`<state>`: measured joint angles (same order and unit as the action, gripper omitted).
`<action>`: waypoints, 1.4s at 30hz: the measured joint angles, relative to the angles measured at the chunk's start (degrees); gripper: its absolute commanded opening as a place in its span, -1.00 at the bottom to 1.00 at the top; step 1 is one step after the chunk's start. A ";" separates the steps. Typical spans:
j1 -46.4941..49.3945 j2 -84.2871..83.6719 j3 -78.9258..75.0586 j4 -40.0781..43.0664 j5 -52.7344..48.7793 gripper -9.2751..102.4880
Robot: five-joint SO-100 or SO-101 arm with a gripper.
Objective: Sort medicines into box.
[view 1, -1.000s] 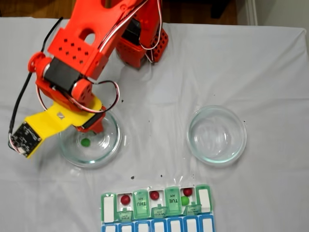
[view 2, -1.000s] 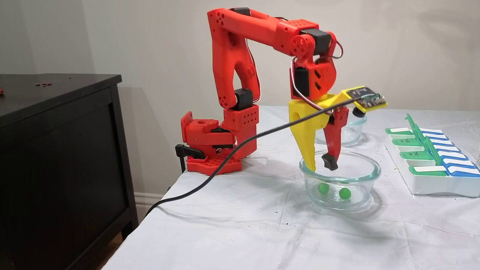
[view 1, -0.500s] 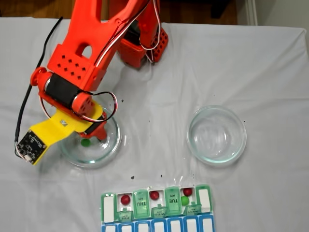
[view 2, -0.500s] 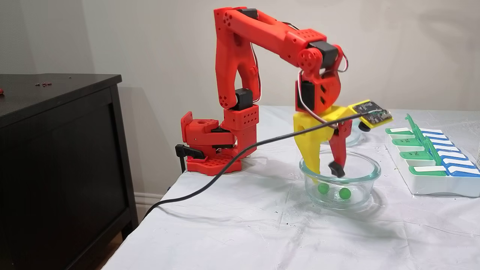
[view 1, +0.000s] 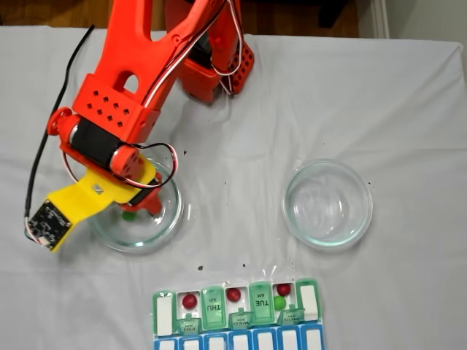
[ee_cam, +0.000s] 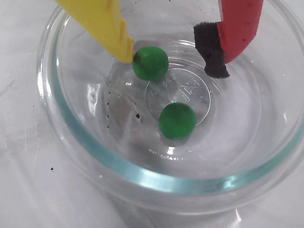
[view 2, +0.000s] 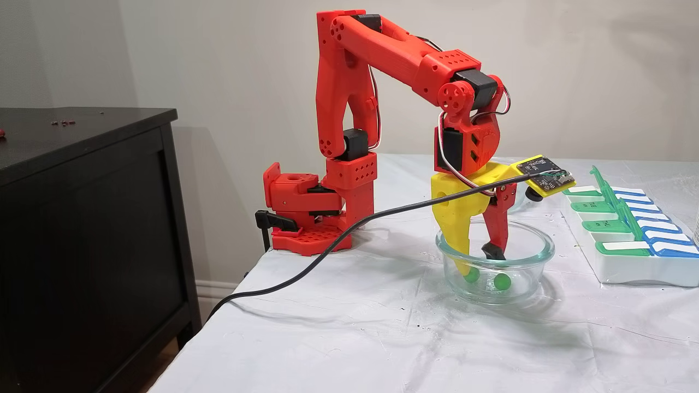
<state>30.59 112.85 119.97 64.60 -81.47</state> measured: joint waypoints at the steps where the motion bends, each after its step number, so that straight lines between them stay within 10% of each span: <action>1: -0.18 0.00 0.00 -0.09 0.26 -0.39; 42: -0.62 0.00 2.37 -4.39 -3.43 -0.41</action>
<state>29.97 112.85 122.34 60.21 -84.90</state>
